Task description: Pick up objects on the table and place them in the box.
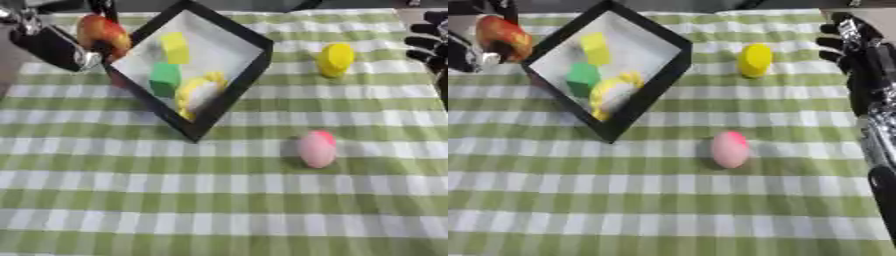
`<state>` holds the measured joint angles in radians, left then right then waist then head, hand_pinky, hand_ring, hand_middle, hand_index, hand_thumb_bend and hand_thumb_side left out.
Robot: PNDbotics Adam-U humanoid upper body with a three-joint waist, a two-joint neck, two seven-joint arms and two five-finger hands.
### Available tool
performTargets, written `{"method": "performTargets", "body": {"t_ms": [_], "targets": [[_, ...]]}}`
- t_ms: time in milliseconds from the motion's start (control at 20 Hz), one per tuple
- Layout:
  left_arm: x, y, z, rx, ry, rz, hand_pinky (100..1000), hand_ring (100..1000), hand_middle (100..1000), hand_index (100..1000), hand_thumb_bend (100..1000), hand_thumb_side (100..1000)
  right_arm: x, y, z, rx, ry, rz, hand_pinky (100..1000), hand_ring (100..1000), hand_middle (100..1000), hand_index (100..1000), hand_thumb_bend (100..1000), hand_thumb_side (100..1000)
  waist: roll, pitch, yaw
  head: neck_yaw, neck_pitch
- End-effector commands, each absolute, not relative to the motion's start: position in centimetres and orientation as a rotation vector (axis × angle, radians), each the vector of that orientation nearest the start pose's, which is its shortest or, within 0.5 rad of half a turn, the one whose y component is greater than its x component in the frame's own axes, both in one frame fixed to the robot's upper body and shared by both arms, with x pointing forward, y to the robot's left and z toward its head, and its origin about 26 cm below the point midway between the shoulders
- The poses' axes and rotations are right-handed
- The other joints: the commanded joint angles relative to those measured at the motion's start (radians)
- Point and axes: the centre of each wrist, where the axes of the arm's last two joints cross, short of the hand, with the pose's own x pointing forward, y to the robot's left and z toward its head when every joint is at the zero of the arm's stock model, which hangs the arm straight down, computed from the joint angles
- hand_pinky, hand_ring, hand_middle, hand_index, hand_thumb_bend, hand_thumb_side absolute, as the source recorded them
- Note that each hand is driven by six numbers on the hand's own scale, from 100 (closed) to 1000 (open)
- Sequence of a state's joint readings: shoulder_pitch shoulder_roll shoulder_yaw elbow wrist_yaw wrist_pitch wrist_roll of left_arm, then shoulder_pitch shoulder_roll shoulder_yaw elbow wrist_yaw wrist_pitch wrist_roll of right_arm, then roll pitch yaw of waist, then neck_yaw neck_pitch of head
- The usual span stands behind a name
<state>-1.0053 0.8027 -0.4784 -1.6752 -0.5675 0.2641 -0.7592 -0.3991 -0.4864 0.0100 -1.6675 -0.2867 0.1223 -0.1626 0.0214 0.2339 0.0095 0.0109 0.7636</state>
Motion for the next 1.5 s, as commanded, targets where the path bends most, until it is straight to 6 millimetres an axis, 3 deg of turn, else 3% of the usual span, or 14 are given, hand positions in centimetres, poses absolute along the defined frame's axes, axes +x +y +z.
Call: {"method": "performTargets", "body": {"t_ms": [50, 300, 550, 600, 750, 850, 1100, 1350, 1500], "targets": [[40.1, 20.1, 33.0, 0.898, -1.322, -1.724, 763, 752, 686, 637, 107, 100, 35.3, -30.9, 19.1, -0.179, -1.973, 0.153, 835, 807, 762, 865, 100, 726, -0.003, -0.039, -0.007, 0.014, -0.003], [45.4, 19.9, 29.3, 0.921, -1.242, -1.727, 762, 753, 688, 644, 162, 100, 35.4, -30.4, 19.4, -0.158, -1.982, 0.159, 835, 807, 762, 865, 100, 725, -0.002, -0.031, -0.023, 0.030, -0.013], [47.7, 20.5, 27.2, 0.959, -1.242, -1.714, 771, 763, 705, 669, 249, 125, 35.5, -30.2, 19.5, -0.150, -1.984, 0.161, 835, 806, 762, 864, 100, 723, -0.002, -0.024, -0.033, 0.036, -0.015], [47.9, 20.7, 27.0, 0.964, -1.240, -1.713, 776, 770, 717, 697, 290, 154, 35.5, -30.2, 19.5, -0.150, -1.984, 0.160, 835, 806, 761, 864, 100, 722, -0.002, -0.024, -0.034, 0.036, -0.016], [48.3, 21.1, 26.6, 0.963, -1.237, -1.709, 807, 814, 776, 866, 542, 410, 35.5, -30.2, 19.5, -0.150, -1.984, 0.159, 834, 806, 761, 864, 100, 721, -0.001, -0.023, -0.035, 0.034, -0.016], [48.3, 21.3, 26.5, 0.964, -1.238, -1.703, 815, 822, 784, 891, 627, 485, 35.5, -30.2, 19.5, -0.149, -1.984, 0.159, 834, 806, 761, 864, 100, 719, -0.001, -0.024, -0.035, 0.031, -0.015], [47.7, 21.8, 27.1, 0.950, -1.287, -1.666, 816, 818, 781, 880, 553, 495, 35.5, -30.2, 19.5, -0.151, -1.984, 0.159, 834, 806, 761, 864, 100, 716, -0.002, -0.027, -0.032, 0.027, -0.010], [45.0, 22.1, 29.9, 0.861, -1.494, -1.513, 815, 806, 792, 853, 369, 530, 35.4, -30.5, 19.5, -0.161, -1.983, 0.156, 834, 806, 761, 864, 100, 710, -0.003, -0.031, -0.022, 0.011, 0.000], [43.1, 22.4, 31.5, 0.770, -1.631, -1.392, 813, 800, 790, 844, 336, 535, 35.4, -30.6, 19.5, -0.167, -1.985, 0.152, 833, 806, 761, 863, 100, 706, -0.006, -0.035, -0.013, -0.005, 0.003]]}}
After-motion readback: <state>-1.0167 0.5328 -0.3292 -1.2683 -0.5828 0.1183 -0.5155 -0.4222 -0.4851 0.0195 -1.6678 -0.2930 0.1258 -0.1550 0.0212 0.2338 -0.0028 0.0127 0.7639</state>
